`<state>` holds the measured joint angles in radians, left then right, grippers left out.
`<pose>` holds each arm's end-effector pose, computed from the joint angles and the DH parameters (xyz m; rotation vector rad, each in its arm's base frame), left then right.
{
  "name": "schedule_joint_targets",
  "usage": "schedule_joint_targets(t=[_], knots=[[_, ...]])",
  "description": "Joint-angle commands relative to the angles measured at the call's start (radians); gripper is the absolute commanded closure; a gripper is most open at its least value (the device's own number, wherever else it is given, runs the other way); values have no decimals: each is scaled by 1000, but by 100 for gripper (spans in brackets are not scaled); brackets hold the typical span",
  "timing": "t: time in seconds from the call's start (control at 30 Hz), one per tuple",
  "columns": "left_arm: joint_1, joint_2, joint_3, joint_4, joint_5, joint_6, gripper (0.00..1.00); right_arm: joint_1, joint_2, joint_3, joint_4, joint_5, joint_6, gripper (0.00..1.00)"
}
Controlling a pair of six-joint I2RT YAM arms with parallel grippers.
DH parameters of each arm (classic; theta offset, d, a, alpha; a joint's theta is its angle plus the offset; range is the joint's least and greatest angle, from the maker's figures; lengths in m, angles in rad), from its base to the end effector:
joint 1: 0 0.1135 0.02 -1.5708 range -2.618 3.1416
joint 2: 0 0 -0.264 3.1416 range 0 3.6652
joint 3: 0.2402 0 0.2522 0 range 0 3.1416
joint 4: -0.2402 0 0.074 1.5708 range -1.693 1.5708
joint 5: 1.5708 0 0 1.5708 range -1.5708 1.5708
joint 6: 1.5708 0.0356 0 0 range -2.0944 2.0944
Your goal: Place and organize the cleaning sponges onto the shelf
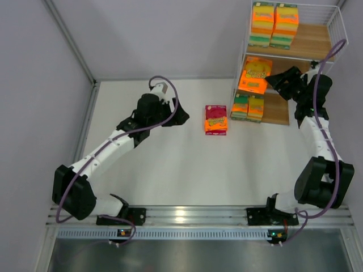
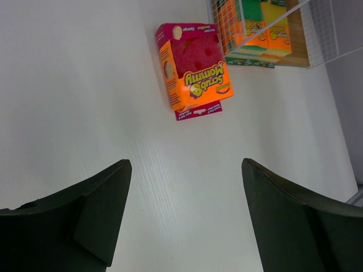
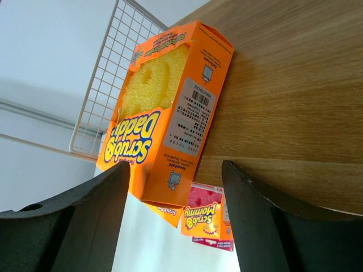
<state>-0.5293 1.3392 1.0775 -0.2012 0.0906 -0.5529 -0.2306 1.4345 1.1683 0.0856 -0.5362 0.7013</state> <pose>0.2655 -0.1590 0.3162 0.0344 2.1197 -0.7575 0.3343 -0.0598 0.3497 0.4282 1.7442 0.8081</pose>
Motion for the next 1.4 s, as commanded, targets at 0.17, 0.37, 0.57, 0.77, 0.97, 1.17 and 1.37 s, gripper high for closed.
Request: schedule_joint_targets(t=[0.17, 0.37, 0.57, 0.77, 0.97, 1.17, 1.37], knots=[[-21, 171, 272, 251, 176, 116, 18, 7, -2, -10, 276, -125, -30, 24], [-106, 354, 579, 325, 149, 301, 19, 5, -23, -5, 186, -111, 30, 19], [-158, 532, 788, 439, 107, 334, 19, 5, -105, -85, 186, -12, 83, 12], [-172, 669, 943, 476, 58, 355, 21, 5, -118, -99, 193, -31, 96, 14], [-175, 729, 984, 523, 47, 352, 22, 7, -140, -136, 200, -10, 130, 20], [-175, 750, 998, 548, 80, 332, 23, 20, -270, -229, 194, 113, 135, 24], [-175, 721, 935, 548, 52, 317, 23, 62, -253, -216, 201, 120, 119, 34]])
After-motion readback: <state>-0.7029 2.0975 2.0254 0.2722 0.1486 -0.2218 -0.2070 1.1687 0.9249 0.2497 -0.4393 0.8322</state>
